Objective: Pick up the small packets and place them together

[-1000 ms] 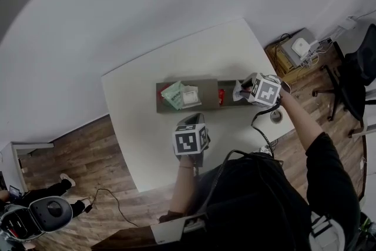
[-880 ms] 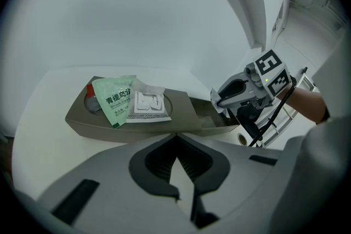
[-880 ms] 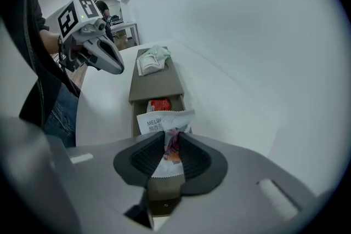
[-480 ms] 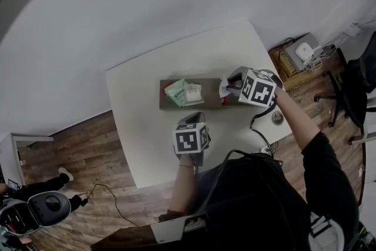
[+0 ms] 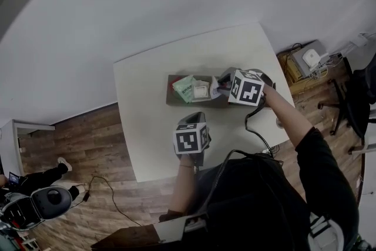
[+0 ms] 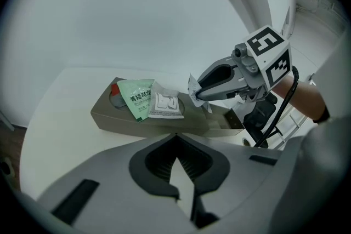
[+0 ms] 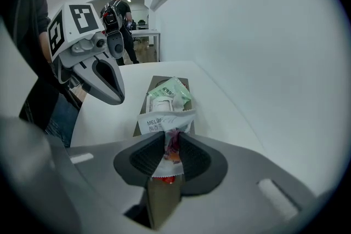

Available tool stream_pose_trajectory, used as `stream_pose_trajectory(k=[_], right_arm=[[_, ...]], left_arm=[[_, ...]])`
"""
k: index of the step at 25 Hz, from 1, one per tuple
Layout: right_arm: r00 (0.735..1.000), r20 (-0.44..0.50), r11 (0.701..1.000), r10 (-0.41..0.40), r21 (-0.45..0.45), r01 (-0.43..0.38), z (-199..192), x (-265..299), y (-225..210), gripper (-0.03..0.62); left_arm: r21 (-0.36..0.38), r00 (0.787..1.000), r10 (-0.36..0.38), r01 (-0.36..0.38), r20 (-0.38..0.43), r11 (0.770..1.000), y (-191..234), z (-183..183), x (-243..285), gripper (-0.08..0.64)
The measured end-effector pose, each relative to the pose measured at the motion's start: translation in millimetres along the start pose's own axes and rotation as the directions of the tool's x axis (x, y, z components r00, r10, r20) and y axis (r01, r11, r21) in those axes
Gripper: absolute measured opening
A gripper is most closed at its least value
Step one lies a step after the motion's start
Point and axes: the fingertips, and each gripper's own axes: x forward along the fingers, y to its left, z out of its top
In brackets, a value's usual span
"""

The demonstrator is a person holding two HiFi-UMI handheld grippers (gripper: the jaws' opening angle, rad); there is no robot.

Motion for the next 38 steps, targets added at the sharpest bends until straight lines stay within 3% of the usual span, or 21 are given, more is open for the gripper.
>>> stream_pose_trajectory(k=[21,38], right_arm=[[0.999,-0.027,0.999,0.025,-0.028,-0.026,6.7,26.5,3.2,0.092],[1.0,0.009,0.999,0.009,-0.036,-0.008,9.5,28.3,0.0,0.169]], left_arm=[[-0.017,1.0,0.013,-0.012,0.003,1.0,16.3,1.2,-2.1,-0.003],[-0.019,1.0,0.009,-0.009,-0.002,1.0,16.7,2.1,1.0,-0.003]])
